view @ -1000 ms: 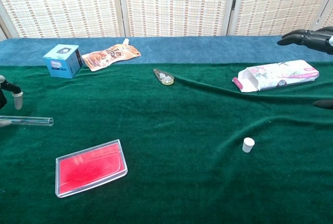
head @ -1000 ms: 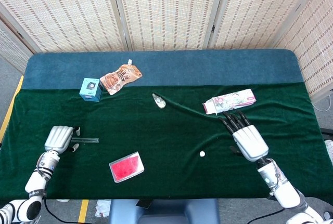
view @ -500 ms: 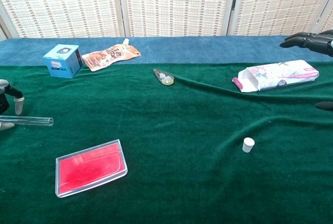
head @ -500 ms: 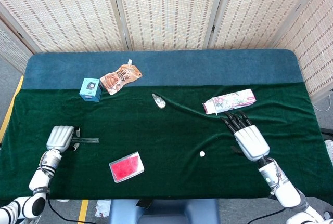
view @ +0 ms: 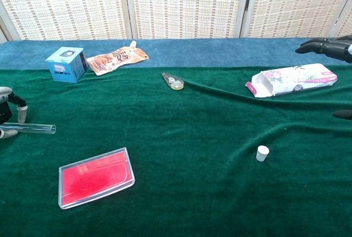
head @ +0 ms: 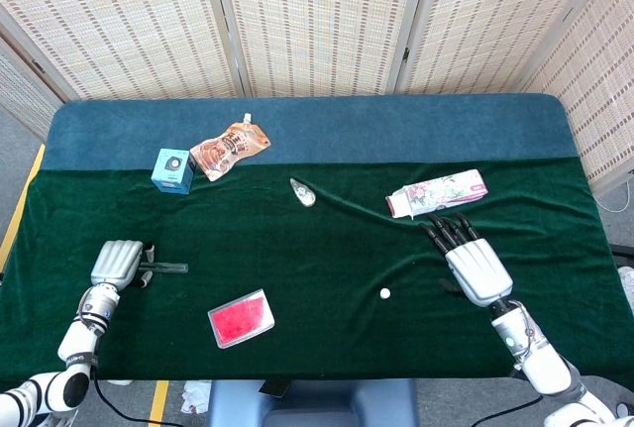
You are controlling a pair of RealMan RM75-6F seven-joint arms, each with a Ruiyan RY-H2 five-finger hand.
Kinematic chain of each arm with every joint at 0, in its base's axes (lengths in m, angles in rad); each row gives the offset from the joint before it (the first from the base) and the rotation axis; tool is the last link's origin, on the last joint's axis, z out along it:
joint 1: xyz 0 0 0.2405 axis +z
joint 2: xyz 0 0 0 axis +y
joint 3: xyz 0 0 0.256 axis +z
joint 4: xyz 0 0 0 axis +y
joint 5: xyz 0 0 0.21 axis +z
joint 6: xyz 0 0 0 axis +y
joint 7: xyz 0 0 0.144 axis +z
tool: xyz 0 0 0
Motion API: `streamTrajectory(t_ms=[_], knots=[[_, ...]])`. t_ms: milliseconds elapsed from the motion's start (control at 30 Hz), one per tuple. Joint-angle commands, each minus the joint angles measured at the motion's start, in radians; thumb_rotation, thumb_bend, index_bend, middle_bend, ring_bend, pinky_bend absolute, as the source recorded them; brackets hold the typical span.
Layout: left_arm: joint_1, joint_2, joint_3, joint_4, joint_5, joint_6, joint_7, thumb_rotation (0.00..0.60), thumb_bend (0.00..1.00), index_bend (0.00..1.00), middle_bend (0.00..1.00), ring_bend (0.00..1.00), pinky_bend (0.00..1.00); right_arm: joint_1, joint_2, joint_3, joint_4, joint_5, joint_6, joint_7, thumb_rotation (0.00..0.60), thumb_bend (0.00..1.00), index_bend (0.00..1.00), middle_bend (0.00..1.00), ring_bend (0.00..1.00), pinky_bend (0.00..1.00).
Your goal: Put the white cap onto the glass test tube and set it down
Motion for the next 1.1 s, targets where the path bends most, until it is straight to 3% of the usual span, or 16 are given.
streamTrajectory(t_ms=[33,467,667,767,833,900,967,1100], knots=[[-0.003,0.001,0.002,0.000,-0.004,-0.006,0.002,0.600,0.41,0.53,0.90,0.80,0.80,0.001,-0.002,0.000,0.002,0.000,-0.001,0.000,0.600,0.26,0.00,0.06,0.10,0.00],[-0.002,0.003,0.007,0.003,0.042,0.020,-0.055,0.600,0.49,0.64,0.91,0.82,0.80,0.006,0.023,0.010,-0.009,-0.006,0.004,0.015,0.600,0.26,0.00,0.08,0.11,0.00],[0.009,0.030,0.010,-0.042,0.107,0.064,-0.126,0.600,0.51,0.65,0.92,0.82,0.80,0.005,0.088,0.016,-0.068,-0.047,0.033,0.067,0.600,0.26,0.00,0.18,0.21,0.02],[0.014,0.045,0.013,-0.071,0.137,0.083,-0.155,0.600,0.51,0.66,0.92,0.83,0.80,0.009,0.114,0.005,-0.093,-0.068,0.025,0.071,0.600,0.26,0.02,0.29,0.35,0.17],[0.016,0.056,0.015,-0.091,0.156,0.096,-0.165,0.600,0.51,0.66,0.92,0.83,0.80,0.012,0.126,-0.004,-0.109,-0.079,0.013,0.068,0.600,0.25,0.08,0.37,0.47,0.32],[0.018,0.064,0.018,-0.110,0.171,0.110,-0.169,0.600,0.51,0.66,0.92,0.83,0.80,0.016,0.128,-0.015,-0.115,-0.095,0.003,0.071,0.600,0.25,0.17,0.49,0.63,0.54],[0.020,0.068,0.019,-0.123,0.181,0.120,-0.171,0.600,0.51,0.66,0.92,0.83,0.80,0.021,0.124,-0.026,-0.111,-0.109,-0.010,0.072,0.600,0.26,0.23,0.58,0.74,0.68],[0.022,0.076,0.022,-0.147,0.192,0.134,-0.164,0.600,0.51,0.66,0.92,0.83,0.80,0.034,0.114,-0.047,-0.110,-0.111,-0.060,0.060,0.600,0.26,0.33,0.79,0.93,0.86]])
